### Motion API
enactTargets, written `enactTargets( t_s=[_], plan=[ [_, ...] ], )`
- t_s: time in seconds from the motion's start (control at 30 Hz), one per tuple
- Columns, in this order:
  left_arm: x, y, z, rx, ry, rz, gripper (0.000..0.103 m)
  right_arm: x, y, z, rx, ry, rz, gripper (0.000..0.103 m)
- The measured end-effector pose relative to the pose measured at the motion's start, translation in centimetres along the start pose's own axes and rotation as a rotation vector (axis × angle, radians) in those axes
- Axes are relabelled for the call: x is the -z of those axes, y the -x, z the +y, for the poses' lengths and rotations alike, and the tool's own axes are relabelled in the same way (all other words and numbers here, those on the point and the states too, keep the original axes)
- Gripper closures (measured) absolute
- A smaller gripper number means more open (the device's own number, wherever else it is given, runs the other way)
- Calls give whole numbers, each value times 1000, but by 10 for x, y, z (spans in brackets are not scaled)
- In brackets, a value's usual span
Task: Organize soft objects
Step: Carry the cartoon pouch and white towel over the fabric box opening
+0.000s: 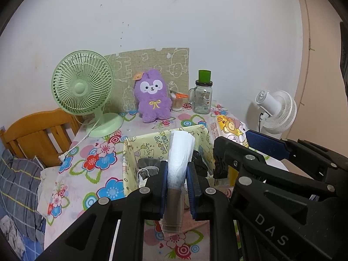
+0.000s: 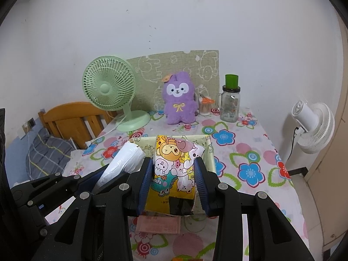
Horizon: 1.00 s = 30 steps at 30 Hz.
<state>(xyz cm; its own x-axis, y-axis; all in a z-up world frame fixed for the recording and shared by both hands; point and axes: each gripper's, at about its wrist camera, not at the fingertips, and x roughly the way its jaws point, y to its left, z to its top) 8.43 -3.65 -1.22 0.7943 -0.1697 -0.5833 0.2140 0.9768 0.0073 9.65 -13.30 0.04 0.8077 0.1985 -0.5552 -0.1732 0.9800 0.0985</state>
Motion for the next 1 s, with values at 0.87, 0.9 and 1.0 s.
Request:
enactTargets(
  t_s=[0.87,0.9,1.0],
  plan=[
    [-17,-62,19,-20,14,64,88,-19,-63,-3,17,9,58,61],
    [-17,-64,19,-22,15,67,88,-20,-66,-4,19,8,63,61],
    [-18,-72,20,-29,17,77,88,-20,-74,-5,21,9,73,61]
  ],
)
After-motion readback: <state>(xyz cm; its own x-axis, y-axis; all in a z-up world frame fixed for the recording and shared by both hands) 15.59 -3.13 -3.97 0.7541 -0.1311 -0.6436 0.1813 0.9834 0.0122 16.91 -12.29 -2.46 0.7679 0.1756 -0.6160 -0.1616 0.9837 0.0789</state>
